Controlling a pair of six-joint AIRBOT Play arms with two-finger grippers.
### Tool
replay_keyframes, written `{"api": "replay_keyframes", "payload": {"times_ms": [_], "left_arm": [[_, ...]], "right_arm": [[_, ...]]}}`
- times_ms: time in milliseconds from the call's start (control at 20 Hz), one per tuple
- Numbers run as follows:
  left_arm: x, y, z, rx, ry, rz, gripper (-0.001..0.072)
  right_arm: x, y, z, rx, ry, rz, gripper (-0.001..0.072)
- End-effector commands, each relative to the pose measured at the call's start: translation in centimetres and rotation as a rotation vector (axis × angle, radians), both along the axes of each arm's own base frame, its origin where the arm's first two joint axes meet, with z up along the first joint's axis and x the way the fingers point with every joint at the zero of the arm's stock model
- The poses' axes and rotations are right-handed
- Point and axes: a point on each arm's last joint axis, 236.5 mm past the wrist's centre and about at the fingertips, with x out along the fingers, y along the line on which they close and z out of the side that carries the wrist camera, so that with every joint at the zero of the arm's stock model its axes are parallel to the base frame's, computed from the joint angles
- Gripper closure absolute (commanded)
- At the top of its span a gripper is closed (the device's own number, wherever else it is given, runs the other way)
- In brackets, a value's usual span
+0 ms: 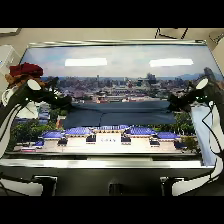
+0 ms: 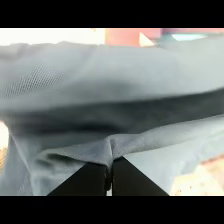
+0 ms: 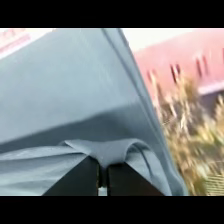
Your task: Fold the clothes and pants, and hang the long-sleeved shirts on hangers.
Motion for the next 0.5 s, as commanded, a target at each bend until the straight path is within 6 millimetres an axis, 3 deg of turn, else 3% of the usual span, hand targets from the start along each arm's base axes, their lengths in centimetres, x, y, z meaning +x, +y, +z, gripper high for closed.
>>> {"api": "replay_keyframes", "payload": {"times_ms": [0,50,150,250,350,450], "left_arm": [[0.4,-0.1,-2.8,-0.004,0.067,-0.012,0.0682],[0.4,-0.1,-2.9,-0.004,0.07,-0.012,0.0647],[0.5,0.2,-2.1,-0.006,0.058,-0.031,0.0387],[0.6,0.8,-0.5,-0.012,0.046,-0.054,0.0373],[1.0,1.4,1.4,-0.012,0.009,-0.045,0.0373],[1.1,1.5,3.5,-0.008,-0.04,-0.042,0.0374]], "right_arm": [[0.7,0.3,-1.5,0.015,0.013,-0.02,0.0666],[0.8,0.3,-1.3,0.014,0.009,-0.019,0.0595],[0.1,-0.3,-0.4,0.015,0.034,-0.005,0.0255],[-0.5,-2.8,0.1,0.025,0.05,-0.063,0.0038],[-1.4,-4.0,-0.3,0.097,0.078,-0.114,0.001],[-1.8,-3.1,-0.8,0.189,0.09,-0.085,0.0007]]}}
